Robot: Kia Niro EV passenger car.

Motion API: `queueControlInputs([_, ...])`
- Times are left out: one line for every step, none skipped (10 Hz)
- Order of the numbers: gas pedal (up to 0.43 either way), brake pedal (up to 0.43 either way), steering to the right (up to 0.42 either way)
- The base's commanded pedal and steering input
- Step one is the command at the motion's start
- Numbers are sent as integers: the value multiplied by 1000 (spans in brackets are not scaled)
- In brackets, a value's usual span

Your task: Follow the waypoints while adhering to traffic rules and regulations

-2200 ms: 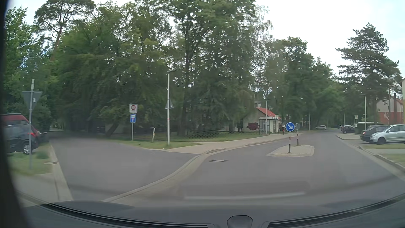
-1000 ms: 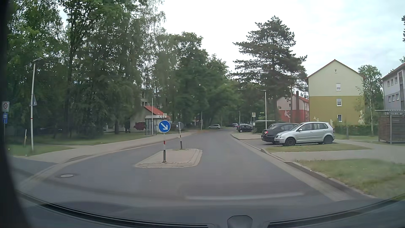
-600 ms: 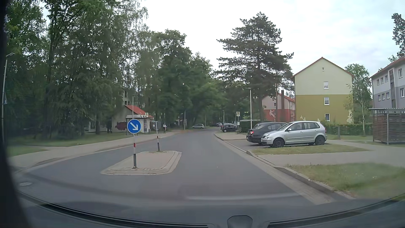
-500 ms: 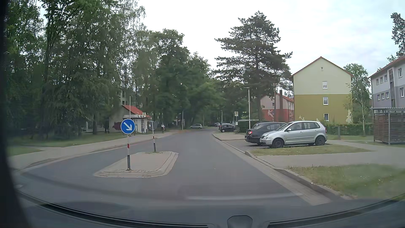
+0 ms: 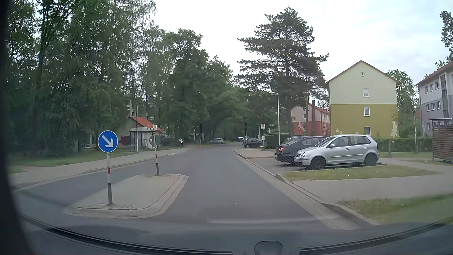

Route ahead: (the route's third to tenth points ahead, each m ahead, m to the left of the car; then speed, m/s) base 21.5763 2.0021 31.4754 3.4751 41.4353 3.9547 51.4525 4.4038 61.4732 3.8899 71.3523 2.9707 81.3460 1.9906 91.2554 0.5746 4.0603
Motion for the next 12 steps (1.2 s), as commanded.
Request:
queueControlInputs([138, 6, -13])
queueControlInputs([138, 6, -14])
queueControlInputs([138, 6, -17])
queueControlInputs([130, 6, -25])
queueControlInputs([130, 6, -31])
queueControlInputs([118, 6, -35])
queueControlInputs([118, 6, -37])
queueControlInputs([118, 6, -40])
queueControlInputs([118, 6, -45])
queueControlInputs([130, 6, -55])
queueControlInputs([130, 6, -70])
queueControlInputs([138, 6, -79])
